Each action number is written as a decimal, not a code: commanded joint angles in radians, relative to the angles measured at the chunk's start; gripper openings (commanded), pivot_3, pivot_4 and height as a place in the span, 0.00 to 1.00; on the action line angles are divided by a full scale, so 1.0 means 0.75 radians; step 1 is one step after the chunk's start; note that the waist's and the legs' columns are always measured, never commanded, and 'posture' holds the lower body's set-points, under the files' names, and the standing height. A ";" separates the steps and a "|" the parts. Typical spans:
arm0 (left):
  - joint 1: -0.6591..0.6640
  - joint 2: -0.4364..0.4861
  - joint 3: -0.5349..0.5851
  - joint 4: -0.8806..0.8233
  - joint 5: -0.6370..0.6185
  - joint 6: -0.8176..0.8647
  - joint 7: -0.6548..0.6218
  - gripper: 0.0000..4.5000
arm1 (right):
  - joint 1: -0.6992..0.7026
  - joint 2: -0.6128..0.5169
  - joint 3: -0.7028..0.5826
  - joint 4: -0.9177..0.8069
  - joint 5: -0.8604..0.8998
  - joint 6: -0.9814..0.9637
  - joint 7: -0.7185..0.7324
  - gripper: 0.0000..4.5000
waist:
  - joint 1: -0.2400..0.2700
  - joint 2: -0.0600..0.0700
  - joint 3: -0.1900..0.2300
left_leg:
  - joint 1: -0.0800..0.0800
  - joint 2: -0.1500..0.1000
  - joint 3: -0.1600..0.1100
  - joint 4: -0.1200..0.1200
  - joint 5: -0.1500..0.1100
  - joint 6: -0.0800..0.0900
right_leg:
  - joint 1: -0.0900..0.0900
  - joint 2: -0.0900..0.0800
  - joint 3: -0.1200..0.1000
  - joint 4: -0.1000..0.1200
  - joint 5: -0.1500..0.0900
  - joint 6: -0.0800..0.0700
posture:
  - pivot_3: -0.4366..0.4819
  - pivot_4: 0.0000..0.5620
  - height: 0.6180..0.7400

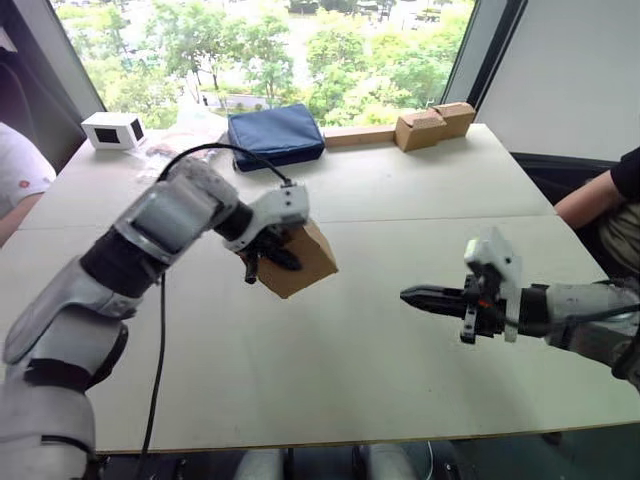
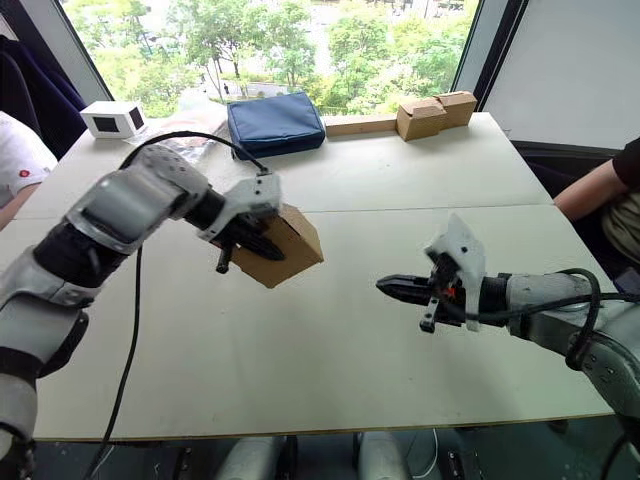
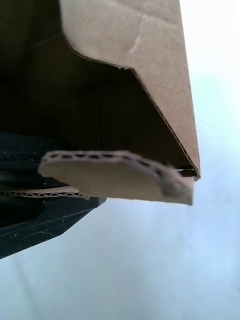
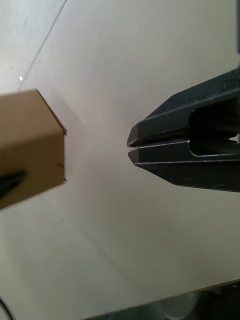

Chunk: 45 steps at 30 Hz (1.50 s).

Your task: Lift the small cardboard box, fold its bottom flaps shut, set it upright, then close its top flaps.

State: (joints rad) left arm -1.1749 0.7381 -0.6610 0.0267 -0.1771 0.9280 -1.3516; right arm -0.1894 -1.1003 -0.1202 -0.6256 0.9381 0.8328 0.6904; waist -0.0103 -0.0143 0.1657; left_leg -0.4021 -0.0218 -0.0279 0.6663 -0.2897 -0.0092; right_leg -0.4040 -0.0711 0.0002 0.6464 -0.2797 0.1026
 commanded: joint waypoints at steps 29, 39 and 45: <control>-0.040 -0.020 -0.140 -0.509 -0.027 0.391 0.031 0.61 | -0.031 0.183 0.171 -0.213 -0.272 0.127 -0.152 0.00 | 0.003 0.000 0.000 | -0.002 0.000 -0.002 0.003 0.000 0.000 | -0.001 0.001 0.000 0.002 0.000 0.000 | 0.48 0.27 1.00; -0.231 -0.194 0.374 -0.042 -0.318 0.413 0.011 0.61 | -0.031 0.245 0.187 -0.136 -0.314 0.074 -0.085 0.00 | -0.001 0.000 0.000 | -0.002 0.000 -0.002 0.003 0.000 0.000 | -0.001 0.001 0.000 0.002 0.000 0.000 | 0.48 0.27 1.00; -0.079 -0.330 0.986 0.209 -0.315 0.221 0.542 0.61 | -0.017 0.317 0.155 -0.017 -0.362 -0.010 -0.065 0.00 | -0.010 0.003 -0.002 | -0.001 0.001 -0.002 0.004 0.000 0.000 | -0.001 0.001 0.000 0.003 0.000 0.000 | 0.48 0.27 1.00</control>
State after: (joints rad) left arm -1.2889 0.4718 0.0007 0.1791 -0.4390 1.1399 -1.0363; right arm -0.2037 -0.8699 0.0290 -0.6468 0.6767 0.8559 0.6337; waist -0.0182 -0.0124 0.1643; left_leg -0.4016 -0.0214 -0.0287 0.6680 -0.2896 -0.0091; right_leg -0.4051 -0.0707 0.0010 0.6488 -0.2797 0.1027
